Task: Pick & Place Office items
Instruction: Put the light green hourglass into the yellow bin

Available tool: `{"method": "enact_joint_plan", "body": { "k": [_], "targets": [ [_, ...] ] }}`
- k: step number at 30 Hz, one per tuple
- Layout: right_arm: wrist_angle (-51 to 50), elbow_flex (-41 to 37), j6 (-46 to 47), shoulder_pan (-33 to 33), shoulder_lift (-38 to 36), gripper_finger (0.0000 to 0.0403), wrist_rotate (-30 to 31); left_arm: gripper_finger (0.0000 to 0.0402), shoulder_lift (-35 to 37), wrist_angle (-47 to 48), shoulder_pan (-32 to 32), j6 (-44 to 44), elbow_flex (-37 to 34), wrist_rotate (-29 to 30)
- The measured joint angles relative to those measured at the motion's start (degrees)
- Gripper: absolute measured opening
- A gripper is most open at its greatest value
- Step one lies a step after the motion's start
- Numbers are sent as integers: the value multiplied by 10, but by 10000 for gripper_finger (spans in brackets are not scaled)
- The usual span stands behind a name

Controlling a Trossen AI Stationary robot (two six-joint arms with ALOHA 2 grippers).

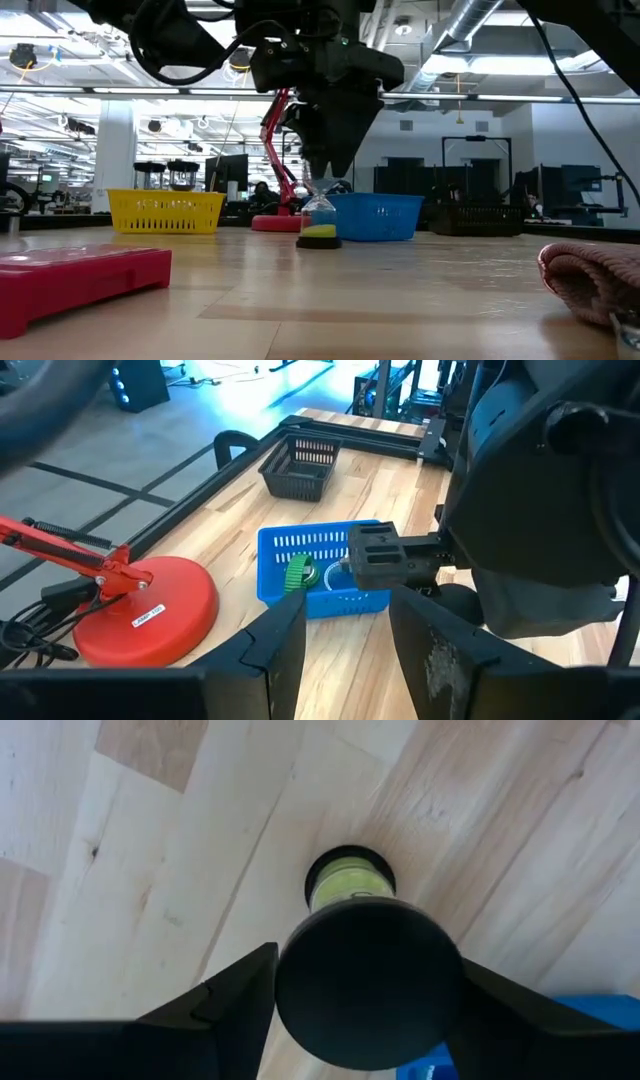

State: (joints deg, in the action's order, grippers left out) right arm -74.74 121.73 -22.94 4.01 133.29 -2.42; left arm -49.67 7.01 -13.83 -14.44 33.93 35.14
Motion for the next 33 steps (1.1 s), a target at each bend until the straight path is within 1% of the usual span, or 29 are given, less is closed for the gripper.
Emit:
{"method": "enact_joint_plan", "body": {
  "k": [2,6,11,16,20,23,25,30,33],
  "targets": [
    [-9,2,0,0,0,239,0,140,0,-2,0,0,0,0],
    [-59,28,11,1,0,239,1,140,0,-4,0,0,0,0],
    [-93,82,75,1,-1,239,-1,140,0,-7,0,0,0,0],
    [-122,134,80,1,-4,239,-2,140,0,-8,0,0,0,0],
    [-155,122,96,1,-37,240,-1,140,0,-11,0,0,0,0],
    [-152,122,129,2,-68,240,-2,140,0,-13,0,0,0,0],
    [-153,122,130,6,-90,240,-4,140,-3,-18,0,-9,0,0],
    [-152,112,159,32,-133,240,-6,140,-16,-19,-6,-38,1,-17],
    [-146,83,159,55,-161,240,-6,140,-36,-23,-17,-57,0,-24]
  ]
}}
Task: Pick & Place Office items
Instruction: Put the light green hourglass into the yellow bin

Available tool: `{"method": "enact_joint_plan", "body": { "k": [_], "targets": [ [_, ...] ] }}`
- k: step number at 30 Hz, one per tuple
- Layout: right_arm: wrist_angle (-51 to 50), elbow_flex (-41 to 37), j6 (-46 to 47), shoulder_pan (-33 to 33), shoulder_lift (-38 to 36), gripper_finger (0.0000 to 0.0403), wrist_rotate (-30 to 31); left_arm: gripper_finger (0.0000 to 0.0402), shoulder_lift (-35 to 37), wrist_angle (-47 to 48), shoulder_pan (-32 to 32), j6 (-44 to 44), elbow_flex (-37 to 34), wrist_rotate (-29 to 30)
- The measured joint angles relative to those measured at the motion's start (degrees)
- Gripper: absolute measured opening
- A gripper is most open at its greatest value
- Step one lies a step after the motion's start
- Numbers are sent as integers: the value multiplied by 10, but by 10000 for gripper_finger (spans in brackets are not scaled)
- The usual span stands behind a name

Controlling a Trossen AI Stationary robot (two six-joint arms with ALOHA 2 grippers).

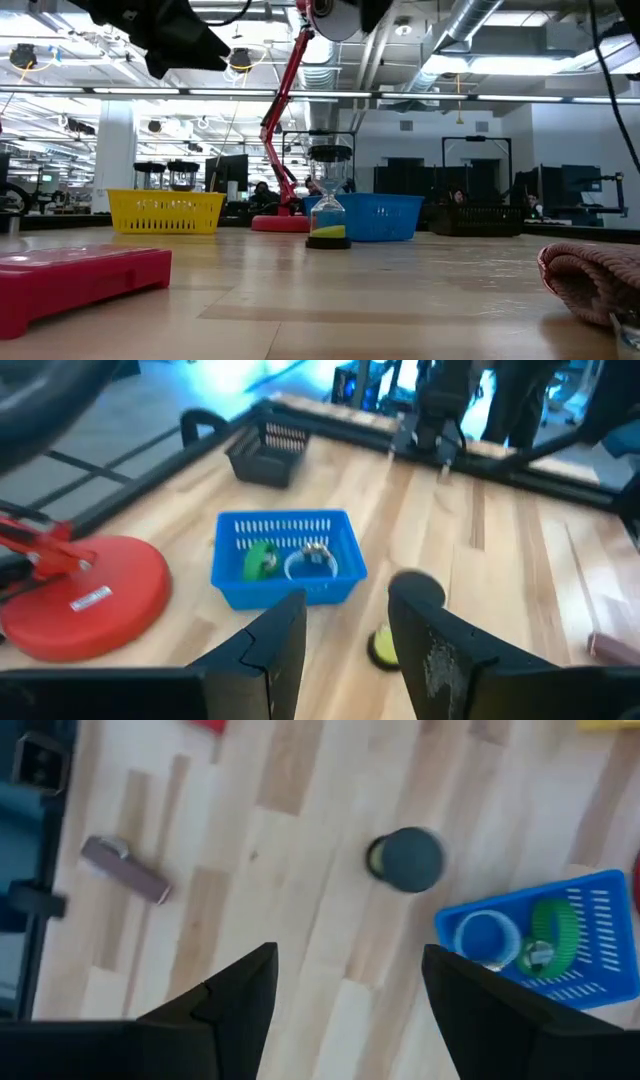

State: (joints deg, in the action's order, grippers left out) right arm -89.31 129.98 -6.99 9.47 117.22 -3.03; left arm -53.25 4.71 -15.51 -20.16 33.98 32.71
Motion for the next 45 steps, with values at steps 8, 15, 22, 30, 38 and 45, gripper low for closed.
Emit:
{"method": "enact_joint_plan", "body": {
  "k": [8,15,22,30,38,45],
  "targets": [
    [113,-221,11,42,-118,240,-1,140,-72,-45,-26,-28,0,0],
    [352,-524,45,31,-309,240,0,140,-118,-132,-31,-27,0,0],
    [670,-833,46,18,-484,240,0,140,-158,-221,-31,-26,0,1],
    [901,-1059,87,-2,-580,240,0,140,-185,-265,-31,-26,0,3],
    [992,-1117,61,-37,-662,240,1,140,-227,-346,-31,6,0,3],
    [991,-1117,58,-61,-697,240,0,140,-246,-352,-31,3,0,3]
  ]
}}
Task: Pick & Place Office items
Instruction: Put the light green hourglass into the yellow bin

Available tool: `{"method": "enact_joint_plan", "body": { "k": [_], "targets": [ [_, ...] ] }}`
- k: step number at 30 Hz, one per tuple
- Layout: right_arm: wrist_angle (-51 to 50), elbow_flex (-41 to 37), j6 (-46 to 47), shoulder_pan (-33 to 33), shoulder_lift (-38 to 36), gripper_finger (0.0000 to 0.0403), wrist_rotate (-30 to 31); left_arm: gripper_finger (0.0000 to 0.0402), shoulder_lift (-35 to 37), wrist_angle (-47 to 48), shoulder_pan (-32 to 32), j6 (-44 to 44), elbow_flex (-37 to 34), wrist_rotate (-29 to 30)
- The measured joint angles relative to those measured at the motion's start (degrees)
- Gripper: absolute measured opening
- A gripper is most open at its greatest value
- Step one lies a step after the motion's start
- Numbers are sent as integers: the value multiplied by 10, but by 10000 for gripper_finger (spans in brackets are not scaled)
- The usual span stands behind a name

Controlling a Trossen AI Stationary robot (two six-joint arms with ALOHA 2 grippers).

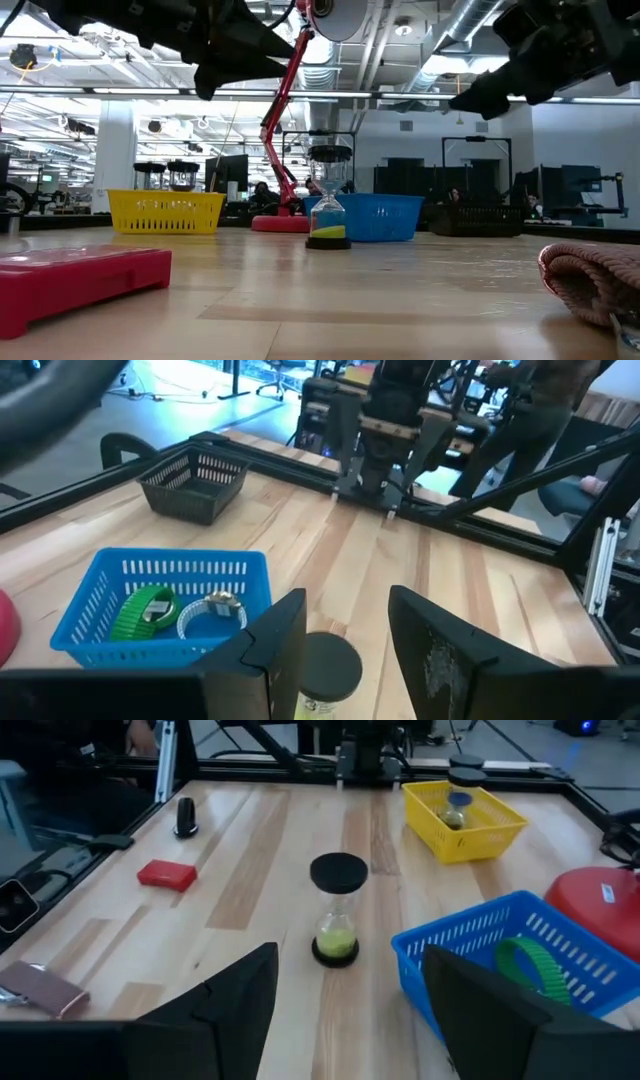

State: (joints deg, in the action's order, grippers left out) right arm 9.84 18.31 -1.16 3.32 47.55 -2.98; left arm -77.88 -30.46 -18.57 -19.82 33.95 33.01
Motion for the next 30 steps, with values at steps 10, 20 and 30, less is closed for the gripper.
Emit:
{"method": "enact_joint_plan", "body": {
  "k": [10,20,30],
  "targets": [
    [-1,0,-8,-8,50,240,0,140,5,-30,0,-1,1,0],
    [59,4,89,-8,141,240,0,140,5,-31,7,5,1,0],
    [57,47,65,-7,160,240,-16,140,5,-31,20,4,1,0]
  ]
}}
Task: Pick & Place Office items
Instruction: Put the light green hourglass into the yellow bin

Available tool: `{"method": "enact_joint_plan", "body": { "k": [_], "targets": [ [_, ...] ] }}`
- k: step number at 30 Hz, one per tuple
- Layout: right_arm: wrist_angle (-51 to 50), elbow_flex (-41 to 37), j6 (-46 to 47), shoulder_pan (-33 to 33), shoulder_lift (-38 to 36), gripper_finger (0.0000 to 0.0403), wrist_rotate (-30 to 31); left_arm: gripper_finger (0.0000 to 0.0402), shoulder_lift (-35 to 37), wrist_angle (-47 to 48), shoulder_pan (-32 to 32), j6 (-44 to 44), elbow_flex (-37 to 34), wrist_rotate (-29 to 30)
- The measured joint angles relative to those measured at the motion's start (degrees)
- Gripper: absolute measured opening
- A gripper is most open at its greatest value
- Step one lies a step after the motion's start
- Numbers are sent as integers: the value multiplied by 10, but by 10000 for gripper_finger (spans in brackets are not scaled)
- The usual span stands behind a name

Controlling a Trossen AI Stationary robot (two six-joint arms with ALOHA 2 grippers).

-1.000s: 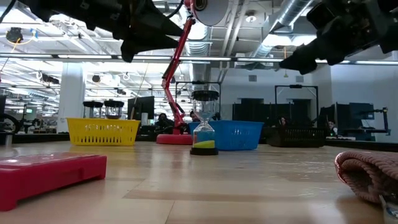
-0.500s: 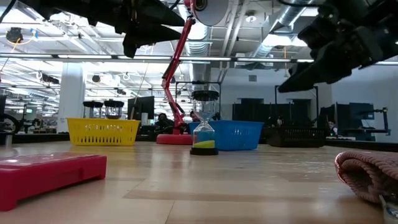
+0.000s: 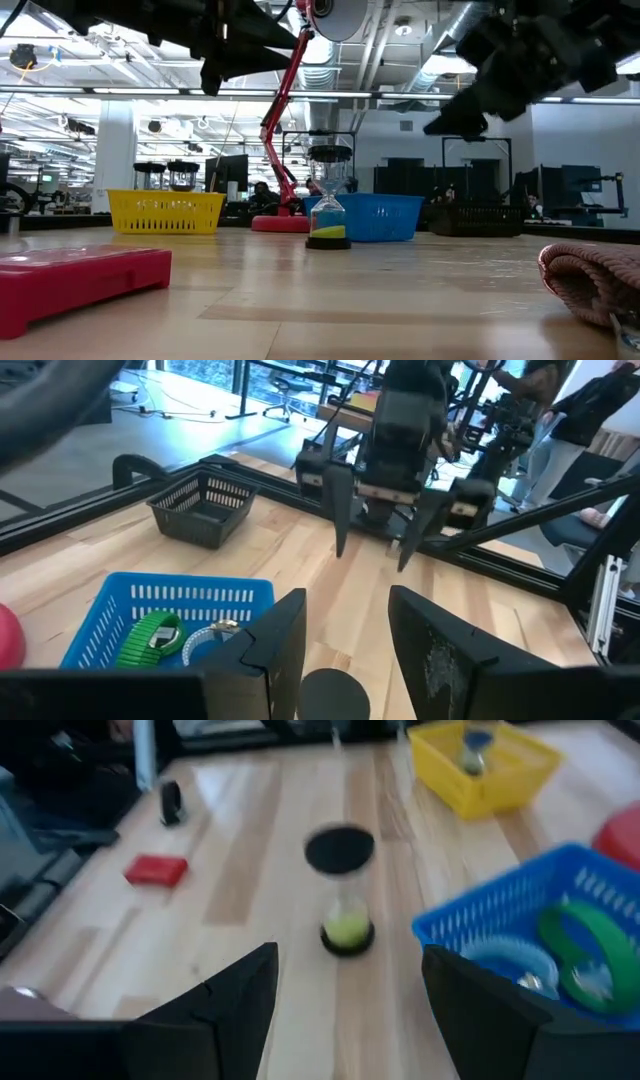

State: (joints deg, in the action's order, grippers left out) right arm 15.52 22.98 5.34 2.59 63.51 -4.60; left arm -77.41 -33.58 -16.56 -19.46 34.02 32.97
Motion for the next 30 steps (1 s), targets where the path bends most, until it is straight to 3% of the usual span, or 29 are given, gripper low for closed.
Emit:
{"method": "enact_joint_plan", "body": {
  "k": [21,30],
  "targets": [
    [-53,58,-8,0,-9,240,-17,140,0,-5,2,3,0,0],
    [-113,57,24,0,-9,240,-17,140,0,-8,21,89,0,-4]
  ]
}}
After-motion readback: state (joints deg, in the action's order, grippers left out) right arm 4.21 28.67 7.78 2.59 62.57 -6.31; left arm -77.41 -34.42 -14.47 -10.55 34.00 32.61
